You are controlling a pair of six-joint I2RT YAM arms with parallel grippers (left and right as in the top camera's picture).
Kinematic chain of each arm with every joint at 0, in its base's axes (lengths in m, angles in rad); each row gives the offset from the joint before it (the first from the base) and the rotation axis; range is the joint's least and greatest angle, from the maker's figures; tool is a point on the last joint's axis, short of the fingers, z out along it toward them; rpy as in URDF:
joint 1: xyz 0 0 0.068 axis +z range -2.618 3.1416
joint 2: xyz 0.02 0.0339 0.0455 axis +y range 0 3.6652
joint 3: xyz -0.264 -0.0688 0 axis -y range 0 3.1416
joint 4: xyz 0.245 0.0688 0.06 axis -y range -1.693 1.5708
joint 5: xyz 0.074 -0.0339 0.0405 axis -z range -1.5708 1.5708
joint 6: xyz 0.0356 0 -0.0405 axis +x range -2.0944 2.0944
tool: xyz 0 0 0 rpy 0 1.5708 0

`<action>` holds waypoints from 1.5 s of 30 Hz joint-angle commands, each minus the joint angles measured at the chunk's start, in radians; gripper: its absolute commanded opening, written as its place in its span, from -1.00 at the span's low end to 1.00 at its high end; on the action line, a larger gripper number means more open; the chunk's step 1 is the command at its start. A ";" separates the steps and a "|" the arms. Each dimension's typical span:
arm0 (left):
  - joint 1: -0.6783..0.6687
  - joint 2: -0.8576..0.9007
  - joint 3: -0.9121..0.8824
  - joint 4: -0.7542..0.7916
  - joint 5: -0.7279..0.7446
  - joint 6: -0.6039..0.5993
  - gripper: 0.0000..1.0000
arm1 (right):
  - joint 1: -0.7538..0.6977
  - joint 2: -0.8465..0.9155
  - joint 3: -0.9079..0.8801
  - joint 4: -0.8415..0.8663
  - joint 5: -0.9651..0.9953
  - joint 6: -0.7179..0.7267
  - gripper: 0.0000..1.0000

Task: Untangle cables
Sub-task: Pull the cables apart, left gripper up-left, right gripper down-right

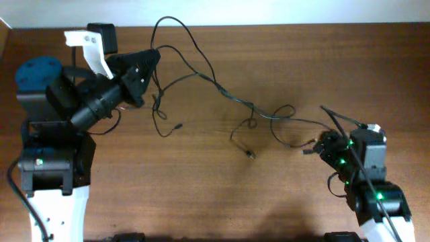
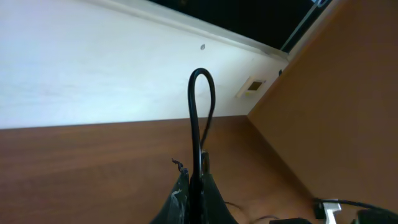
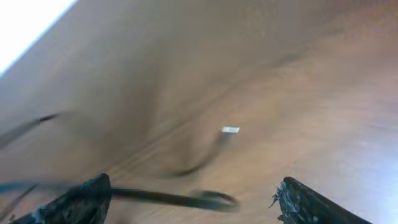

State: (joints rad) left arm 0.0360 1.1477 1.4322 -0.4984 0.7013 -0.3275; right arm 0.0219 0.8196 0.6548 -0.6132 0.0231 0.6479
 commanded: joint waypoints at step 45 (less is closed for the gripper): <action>-0.033 0.423 -0.120 -0.378 -0.138 -0.100 0.99 | 0.521 -0.134 0.018 -0.321 0.304 0.354 -0.92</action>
State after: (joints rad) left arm 0.0814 1.4384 1.3506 -0.8742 0.2474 -0.4969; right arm 0.5430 0.6487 0.6601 -0.9382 0.4355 1.0088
